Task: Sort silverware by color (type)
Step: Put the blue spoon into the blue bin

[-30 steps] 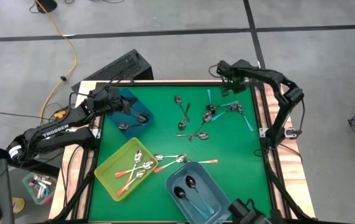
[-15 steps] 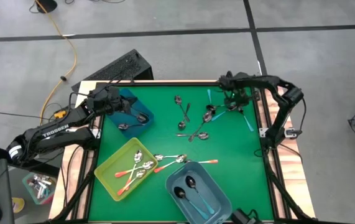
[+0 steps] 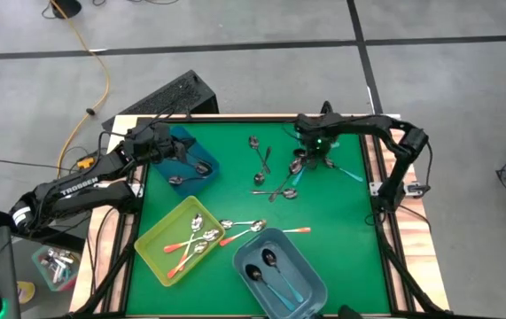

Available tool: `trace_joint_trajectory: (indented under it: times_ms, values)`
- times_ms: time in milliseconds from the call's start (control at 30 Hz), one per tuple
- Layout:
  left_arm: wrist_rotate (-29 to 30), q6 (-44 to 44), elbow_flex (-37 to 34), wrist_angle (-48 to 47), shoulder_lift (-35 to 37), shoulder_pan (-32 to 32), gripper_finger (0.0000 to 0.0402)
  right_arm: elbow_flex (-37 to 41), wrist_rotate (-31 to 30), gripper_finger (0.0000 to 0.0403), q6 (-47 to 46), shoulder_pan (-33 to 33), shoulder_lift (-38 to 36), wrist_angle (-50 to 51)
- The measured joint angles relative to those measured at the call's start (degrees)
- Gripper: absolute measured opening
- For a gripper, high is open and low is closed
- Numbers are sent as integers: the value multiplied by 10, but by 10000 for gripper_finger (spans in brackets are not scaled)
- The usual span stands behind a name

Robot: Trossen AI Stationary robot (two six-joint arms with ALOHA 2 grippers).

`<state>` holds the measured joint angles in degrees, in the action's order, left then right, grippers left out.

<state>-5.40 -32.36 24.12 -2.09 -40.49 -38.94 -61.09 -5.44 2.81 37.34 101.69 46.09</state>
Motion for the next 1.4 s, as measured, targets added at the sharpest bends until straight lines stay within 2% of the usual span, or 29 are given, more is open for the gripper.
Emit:
trace_joint_trajectory:
  times_ms: [233,300,400,467,667,833,1000,1133,1333,1400]
  values:
    - [0,4,0,-4,0,0,0,-14,0,1,27,-28,-71,-59]
    - [0,10,0,-6,0,0,0,-15,-37,1,20,-31,-97,-67]
    - [0,12,0,-8,0,0,0,-14,-121,1,-45,-20,-119,-58]
    - [0,13,0,-8,0,0,0,-15,-140,2,-77,-1,-124,-60]
    - [0,13,0,-9,0,0,0,-14,-153,1,-108,53,-83,-37]
    - [-6,12,0,-13,0,0,0,-15,-140,1,-79,71,-23,-44]
    - [-9,9,0,-16,0,0,0,-14,-73,1,-74,66,23,-34]
    - [-9,-1,0,-16,0,0,0,-15,-54,0,-70,36,25,-27]
    - [-8,-2,0,-15,0,0,0,-14,108,0,42,-46,-5,-16]
    - [-8,-2,0,-14,0,0,0,-14,111,0,61,-70,-12,-14]
